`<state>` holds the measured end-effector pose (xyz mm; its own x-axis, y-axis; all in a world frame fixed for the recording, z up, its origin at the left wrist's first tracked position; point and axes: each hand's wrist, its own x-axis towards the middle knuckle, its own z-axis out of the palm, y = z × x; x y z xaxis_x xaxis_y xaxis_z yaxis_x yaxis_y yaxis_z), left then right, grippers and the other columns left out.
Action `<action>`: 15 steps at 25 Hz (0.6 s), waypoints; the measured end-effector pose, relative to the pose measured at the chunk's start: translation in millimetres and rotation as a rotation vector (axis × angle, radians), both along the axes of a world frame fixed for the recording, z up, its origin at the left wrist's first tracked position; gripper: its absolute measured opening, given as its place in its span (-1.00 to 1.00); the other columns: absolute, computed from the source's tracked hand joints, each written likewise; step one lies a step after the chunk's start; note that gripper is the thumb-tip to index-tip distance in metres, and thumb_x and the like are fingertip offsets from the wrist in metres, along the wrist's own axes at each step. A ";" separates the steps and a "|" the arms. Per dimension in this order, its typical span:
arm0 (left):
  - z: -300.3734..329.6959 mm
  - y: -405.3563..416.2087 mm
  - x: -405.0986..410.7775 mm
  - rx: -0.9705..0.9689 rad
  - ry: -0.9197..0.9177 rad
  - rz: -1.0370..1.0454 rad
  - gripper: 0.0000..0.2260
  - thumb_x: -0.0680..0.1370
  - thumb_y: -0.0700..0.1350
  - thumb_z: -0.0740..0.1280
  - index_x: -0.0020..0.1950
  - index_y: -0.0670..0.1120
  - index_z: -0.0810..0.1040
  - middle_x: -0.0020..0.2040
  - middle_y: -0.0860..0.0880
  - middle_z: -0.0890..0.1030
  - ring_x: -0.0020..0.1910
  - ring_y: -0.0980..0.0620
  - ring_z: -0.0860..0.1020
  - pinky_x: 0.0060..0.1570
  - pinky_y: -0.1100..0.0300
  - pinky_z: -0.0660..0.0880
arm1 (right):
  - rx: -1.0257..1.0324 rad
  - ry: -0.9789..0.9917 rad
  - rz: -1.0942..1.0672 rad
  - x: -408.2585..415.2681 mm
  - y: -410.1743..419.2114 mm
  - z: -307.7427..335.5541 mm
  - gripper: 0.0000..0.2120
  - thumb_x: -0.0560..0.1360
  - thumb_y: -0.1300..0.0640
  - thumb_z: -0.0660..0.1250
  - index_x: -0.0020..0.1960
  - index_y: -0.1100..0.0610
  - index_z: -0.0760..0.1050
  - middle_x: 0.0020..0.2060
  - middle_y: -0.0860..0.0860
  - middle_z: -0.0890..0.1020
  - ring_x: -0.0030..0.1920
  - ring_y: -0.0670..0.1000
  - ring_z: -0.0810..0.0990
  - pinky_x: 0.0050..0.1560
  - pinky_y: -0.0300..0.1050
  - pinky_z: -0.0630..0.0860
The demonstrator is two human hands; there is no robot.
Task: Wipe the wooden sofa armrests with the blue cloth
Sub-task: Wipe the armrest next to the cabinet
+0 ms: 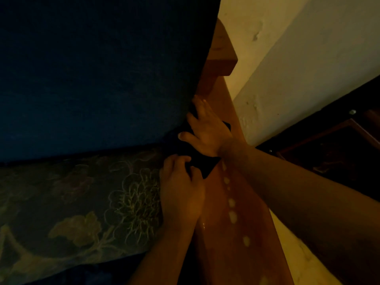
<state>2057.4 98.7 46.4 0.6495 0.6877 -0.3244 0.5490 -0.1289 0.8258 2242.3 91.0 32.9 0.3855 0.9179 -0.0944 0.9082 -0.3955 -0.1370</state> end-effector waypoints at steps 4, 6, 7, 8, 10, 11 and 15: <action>2.2 6.2 9.4 0.302 0.031 -0.193 -0.63 0.66 -0.12 0.24 0.46 -0.13 0.51 0.57 -0.14 0.37 0.55 -0.12 0.29 0.50 -0.06 0.31 | 0.195 0.062 -0.087 6.0 -14.6 -2.9 -0.43 0.61 -0.09 0.29 0.53 0.18 0.38 0.55 0.26 0.23 0.58 0.28 0.13 0.59 0.26 0.07; 1.3 11.7 17.5 0.340 0.005 -0.308 -0.59 0.67 -0.12 0.23 0.53 -0.13 0.45 0.60 -0.13 0.33 0.59 -0.12 0.25 0.54 -0.08 0.26 | 0.202 0.064 -0.294 17.9 -18.2 -8.7 -0.43 0.65 -0.09 0.21 0.57 0.14 0.30 0.59 0.24 0.17 0.61 0.28 0.05 0.59 0.26 0.05; -0.1 15.3 21.2 0.340 -0.006 -0.341 -0.58 0.68 -0.13 0.21 0.55 -0.12 0.42 0.62 -0.12 0.30 0.60 -0.11 0.23 0.57 -0.05 0.22 | 0.189 0.065 -0.423 27.5 -15.9 -10.7 -0.40 0.66 -0.13 0.17 0.60 0.14 0.23 0.61 0.23 0.12 0.63 0.28 0.00 0.60 0.27 0.03; -1.0 19.1 25.5 0.336 -0.015 -0.351 -0.58 0.69 -0.13 0.20 0.56 -0.12 0.39 0.63 -0.12 0.28 0.61 -0.10 0.21 0.58 0.02 0.18 | 0.168 0.082 -0.552 38.9 -12.7 -11.7 -0.34 0.65 -0.21 0.12 0.62 0.14 0.15 0.63 0.22 0.07 0.64 0.28 -0.05 0.61 0.27 0.00; -2.1 22.9 30.8 0.319 -0.014 -0.329 -0.59 0.70 -0.13 0.17 0.57 -0.14 0.38 0.64 -0.10 0.26 0.60 -0.08 0.21 0.52 0.19 0.12 | 0.154 0.210 -0.763 63.0 -7.5 -12.1 -0.19 0.59 -0.36 0.10 0.65 0.11 0.02 0.64 0.21 0.07 0.62 0.32 0.00 0.59 0.31 0.07; -3.3 22.9 30.9 0.304 -0.003 -0.315 -0.58 0.70 -0.13 0.16 0.57 -0.14 0.37 0.65 -0.09 0.26 0.60 -0.07 0.22 0.51 0.21 0.13 | 0.170 0.294 -0.806 73.5 -5.0 -12.5 -0.14 0.56 -0.40 0.11 0.65 0.07 -0.02 0.61 0.21 0.13 0.58 0.34 0.14 0.53 0.31 0.21; -11.0 17.5 27.0 0.297 0.008 -0.282 -0.60 0.72 -0.14 0.14 0.56 -0.17 0.38 0.64 -0.09 0.27 0.60 -0.04 0.25 0.46 0.27 0.12 | 0.220 0.495 -0.871 87.4 -13.2 -18.2 -0.10 0.54 -0.43 0.14 0.66 0.09 -0.01 0.51 0.23 0.37 0.41 0.29 0.45 0.32 0.15 0.42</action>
